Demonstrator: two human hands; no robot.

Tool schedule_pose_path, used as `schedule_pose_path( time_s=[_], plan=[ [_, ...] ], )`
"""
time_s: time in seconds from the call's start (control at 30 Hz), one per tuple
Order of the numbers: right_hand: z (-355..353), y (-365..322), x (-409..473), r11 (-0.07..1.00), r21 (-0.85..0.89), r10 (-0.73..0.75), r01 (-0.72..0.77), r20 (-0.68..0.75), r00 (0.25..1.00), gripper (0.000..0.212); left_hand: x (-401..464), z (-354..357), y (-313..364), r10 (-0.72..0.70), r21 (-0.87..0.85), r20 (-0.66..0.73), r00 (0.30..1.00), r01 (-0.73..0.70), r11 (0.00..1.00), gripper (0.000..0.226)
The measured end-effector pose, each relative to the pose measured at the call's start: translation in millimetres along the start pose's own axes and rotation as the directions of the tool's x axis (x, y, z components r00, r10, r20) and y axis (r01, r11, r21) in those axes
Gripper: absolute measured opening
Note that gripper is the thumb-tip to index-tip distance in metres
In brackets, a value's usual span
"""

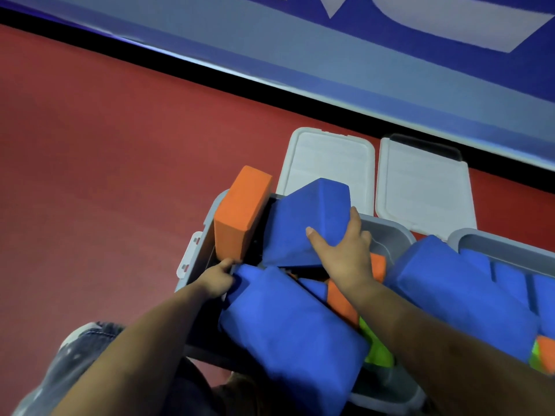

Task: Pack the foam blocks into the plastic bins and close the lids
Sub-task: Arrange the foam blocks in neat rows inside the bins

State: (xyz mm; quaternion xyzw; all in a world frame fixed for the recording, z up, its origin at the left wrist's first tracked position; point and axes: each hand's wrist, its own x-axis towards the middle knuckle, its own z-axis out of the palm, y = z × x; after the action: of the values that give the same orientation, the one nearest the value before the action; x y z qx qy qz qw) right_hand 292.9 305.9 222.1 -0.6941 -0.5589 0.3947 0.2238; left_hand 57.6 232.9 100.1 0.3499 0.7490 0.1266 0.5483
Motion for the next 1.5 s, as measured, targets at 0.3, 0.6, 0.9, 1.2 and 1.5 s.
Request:
schedule_pose_path(
  time_s=[0.3,0.6,0.9,1.2,1.5],
  plan=[
    [0,-2,0,0.999,-0.045,-0.014,0.015,0.038,0.999,0.097,24,-6,4,-0.229,-0.043,0.146,0.962,0.237,0.970,0.055],
    [35,-4,-9,0.996,-0.004,0.095,-0.095,-0.013,0.995,0.098,7,-40,26,-0.234,-0.295,-0.158,0.959,0.181,0.938,0.033],
    [44,-4,-12,0.996,-0.054,0.074,-0.067,0.129,0.989,0.108,10,-32,40,0.205,0.368,-0.201,0.958,-0.120,0.922,0.061],
    [55,-13,-9,0.992,-0.115,-0.015,0.053,0.309,0.951,0.100,20,-19,31,-0.046,0.362,-0.056,0.997,0.063,0.930,0.056],
    [76,-11,-6,0.984,-0.130,-0.059,0.121,0.400,0.915,0.082,24,-36,50,-0.103,-0.112,-0.008,0.995,0.102,0.988,0.068]
  ],
)
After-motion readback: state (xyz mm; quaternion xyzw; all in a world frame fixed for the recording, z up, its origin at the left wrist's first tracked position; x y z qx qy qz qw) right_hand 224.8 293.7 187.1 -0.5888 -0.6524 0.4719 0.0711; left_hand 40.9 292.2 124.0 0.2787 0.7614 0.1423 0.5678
